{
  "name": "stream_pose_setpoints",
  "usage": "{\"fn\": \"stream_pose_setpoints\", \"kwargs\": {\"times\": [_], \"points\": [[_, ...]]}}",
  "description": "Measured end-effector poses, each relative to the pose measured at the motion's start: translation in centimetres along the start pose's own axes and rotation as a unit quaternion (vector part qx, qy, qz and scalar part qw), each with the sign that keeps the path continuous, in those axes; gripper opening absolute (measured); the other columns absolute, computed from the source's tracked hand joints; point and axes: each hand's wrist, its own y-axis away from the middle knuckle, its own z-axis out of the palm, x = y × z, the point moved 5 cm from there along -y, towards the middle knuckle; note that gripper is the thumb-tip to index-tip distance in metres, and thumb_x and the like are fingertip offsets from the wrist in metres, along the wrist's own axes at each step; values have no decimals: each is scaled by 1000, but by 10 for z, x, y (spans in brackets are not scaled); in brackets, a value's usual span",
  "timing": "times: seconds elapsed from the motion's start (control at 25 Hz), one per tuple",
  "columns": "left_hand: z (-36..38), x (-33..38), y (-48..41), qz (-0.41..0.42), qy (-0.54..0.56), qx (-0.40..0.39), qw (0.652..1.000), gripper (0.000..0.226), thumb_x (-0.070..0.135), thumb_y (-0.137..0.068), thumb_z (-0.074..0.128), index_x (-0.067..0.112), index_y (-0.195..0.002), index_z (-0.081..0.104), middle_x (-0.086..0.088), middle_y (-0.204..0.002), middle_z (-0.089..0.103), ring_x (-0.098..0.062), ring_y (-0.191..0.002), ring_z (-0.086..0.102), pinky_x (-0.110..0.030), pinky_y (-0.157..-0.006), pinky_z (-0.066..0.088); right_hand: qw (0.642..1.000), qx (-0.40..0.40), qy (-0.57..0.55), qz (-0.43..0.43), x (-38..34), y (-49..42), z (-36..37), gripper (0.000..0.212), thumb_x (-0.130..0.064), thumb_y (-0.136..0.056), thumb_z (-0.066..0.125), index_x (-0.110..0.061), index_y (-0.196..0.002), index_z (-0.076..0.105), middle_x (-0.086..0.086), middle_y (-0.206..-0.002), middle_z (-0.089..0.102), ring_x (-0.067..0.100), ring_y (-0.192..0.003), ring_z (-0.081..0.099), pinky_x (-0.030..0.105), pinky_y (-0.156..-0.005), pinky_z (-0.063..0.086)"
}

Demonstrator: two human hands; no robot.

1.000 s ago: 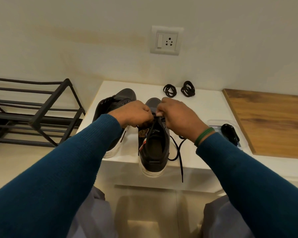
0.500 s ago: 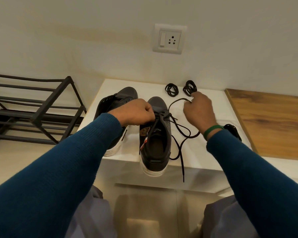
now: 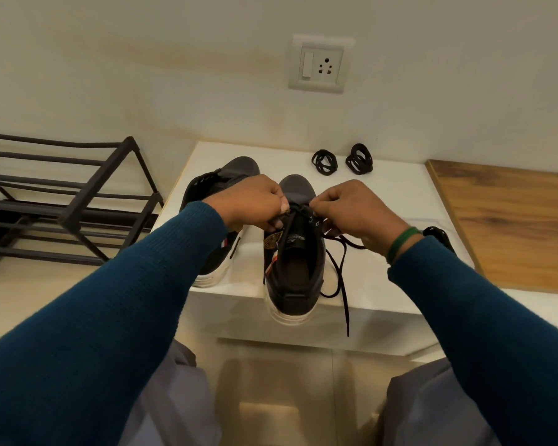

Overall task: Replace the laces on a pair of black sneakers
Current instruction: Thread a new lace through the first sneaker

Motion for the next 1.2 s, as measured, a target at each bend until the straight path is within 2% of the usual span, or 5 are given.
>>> {"fn": "stream_pose_setpoints", "kwargs": {"times": [0.48, 0.68, 0.88, 1.08, 1.2], "points": [[-3, 3, 5, -6, 78, 18, 997, 17, 26, -103, 51, 13, -104, 63, -11, -104, 70, -17, -85, 71, -35, -78, 62, 999, -9, -32, 18, 4, 5, -7, 8, -13, -92, 63, -15, -93, 72, 7, -87, 74, 10, -68, 70, 21, -56, 54], [7, 22, 7, 107, -164, 47, 980, 19, 41, -90, 70, 23, -95, 70, 12, -93, 67, -4, -91, 62, -17, -72, 45, 999, -6, -39, 5, 3, 7, -5, 8, -15, -91, 65, -15, -91, 73, 10, -86, 75, 17, -73, 70, 25, -59, 54], [-36, 9, 4, 3, 156, 209, 965, 13, 15, -97, 59, 8, -106, 66, -4, -98, 70, -15, -85, 68, -36, -80, 60, 999, -17, -34, 11, 3, 6, -8, 11, -13, -93, 62, -16, -89, 73, 5, -84, 74, 12, -69, 70, 19, -54, 54], [5, 27, 9, 143, -208, 66, 965, 25, 48, -89, 67, 28, -104, 71, 16, -98, 68, 1, -90, 60, -19, -76, 47, 1000, -9, -19, -4, 1, 6, -7, 9, -14, -91, 64, -16, -92, 72, 7, -85, 74, 17, -74, 72, 21, -55, 53], [-8, 29, 5, 128, -128, 129, 975, 11, 33, -90, 71, 22, -87, 73, 13, -88, 70, 0, -80, 64, -23, -72, 52, 1000, -17, -7, -7, -1, 5, -11, 11, -10, -91, 63, -17, -94, 72, 6, -83, 74, 11, -69, 71, 19, -54, 52]]}}
